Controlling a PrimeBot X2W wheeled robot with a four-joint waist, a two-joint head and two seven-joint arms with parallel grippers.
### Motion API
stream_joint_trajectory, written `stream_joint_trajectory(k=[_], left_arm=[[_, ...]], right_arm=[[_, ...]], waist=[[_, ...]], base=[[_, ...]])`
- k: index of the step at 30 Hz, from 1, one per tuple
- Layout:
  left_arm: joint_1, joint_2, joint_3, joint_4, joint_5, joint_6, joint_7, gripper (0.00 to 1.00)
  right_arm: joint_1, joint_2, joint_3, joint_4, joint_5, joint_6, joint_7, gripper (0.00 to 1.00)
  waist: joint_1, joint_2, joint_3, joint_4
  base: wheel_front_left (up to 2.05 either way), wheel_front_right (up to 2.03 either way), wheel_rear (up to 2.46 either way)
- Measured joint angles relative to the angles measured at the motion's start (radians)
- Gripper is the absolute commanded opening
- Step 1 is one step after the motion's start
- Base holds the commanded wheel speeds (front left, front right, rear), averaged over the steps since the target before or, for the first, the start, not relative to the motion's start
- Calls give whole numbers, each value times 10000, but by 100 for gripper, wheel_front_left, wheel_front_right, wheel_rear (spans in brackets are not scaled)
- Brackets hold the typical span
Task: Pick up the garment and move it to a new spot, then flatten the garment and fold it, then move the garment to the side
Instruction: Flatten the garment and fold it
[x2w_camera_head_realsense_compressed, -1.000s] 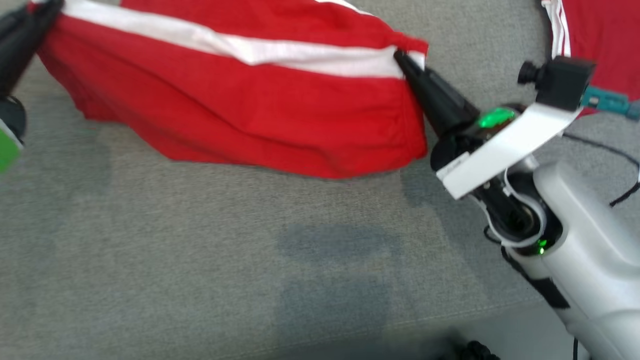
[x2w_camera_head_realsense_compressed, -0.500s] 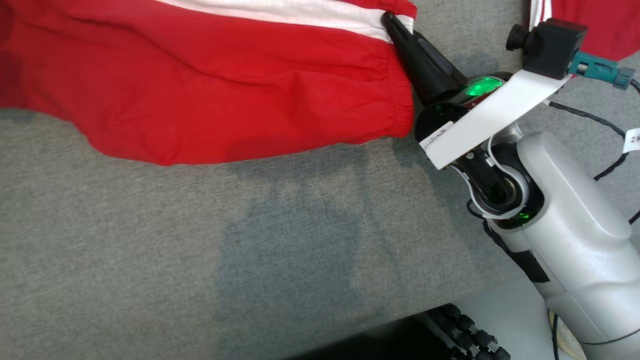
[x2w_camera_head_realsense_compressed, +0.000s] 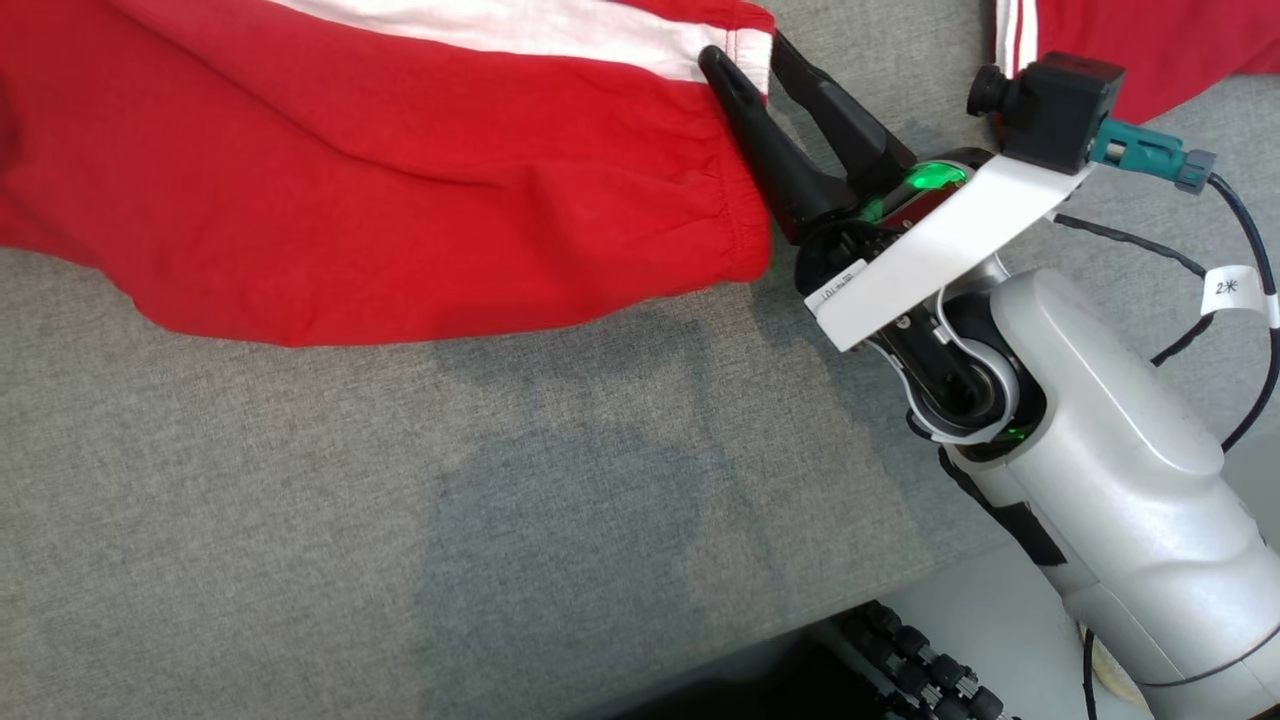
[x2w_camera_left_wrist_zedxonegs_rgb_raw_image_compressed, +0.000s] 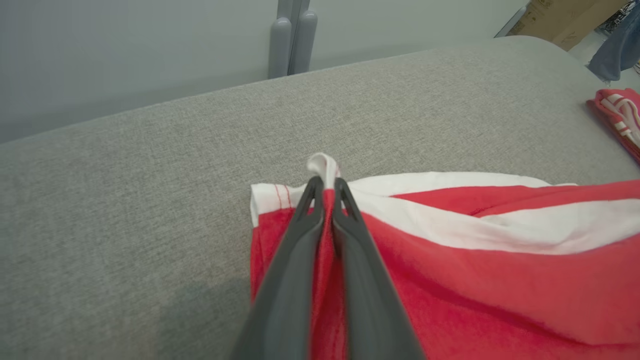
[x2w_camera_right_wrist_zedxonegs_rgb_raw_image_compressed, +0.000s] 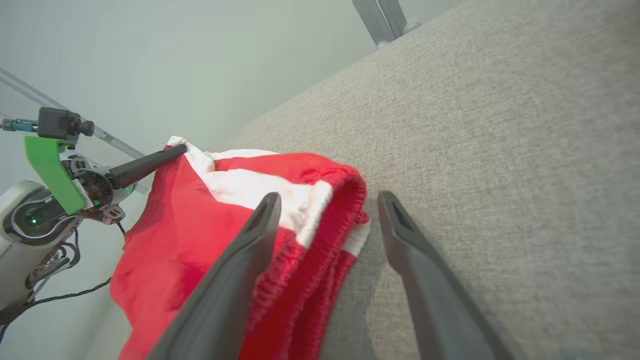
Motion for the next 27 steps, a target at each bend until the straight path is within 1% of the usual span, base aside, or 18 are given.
stream_joint_trajectory(k=[1,2,5,9,15,17,20,24,27], left_arm=[[0,-79,-15,125,12,-2,-77,93],[0,-167,-42,213,12,-2,-140,100],[0,-474,-113,449,12,-48,-366,100],[-1,-894,50,614,-81,-105,-928,100],[238,-953,249,815,-290,-194,-1615,100],[727,-953,293,982,-504,-219,-1781,100],[1641,-995,324,1271,-823,-219,-2033,100],[2420,-1112,318,1501,-1377,-221,-2048,100],[2543,-1210,328,1475,-1697,-224,-1990,100]], right_arm=[[1,-23,4,17,-12,0,-42,100],[3,-61,0,33,-44,0,-86,100],[55,-263,-19,38,-146,0,-167,100],[326,-593,-153,29,-284,-19,-345,100],[1115,-1001,-249,27,-447,-198,-569,100],[1378,-1011,-247,6,-449,-213,-669,100],[1749,-1060,-259,-42,-460,-351,-711,100],[2214,-1120,-259,-224,-405,-476,-757,100],[2370,-1179,-228,-489,-370,-660,-639,100]], waist=[[0,0,-48,5],[0,0,-99,14],[0,0,-262,73],[0,0,-506,204],[0,0,-985,468],[0,0,-1186,557],[0,0,-1505,699],[0,0,-1893,943],[0,0,-2064,1215]], base=[[0,0,0],[0,0,0],[0,0,0],[0,0,0],[0,0,0],[0,0,0],[0,0,0],[0,0,0],[0,0,0]])
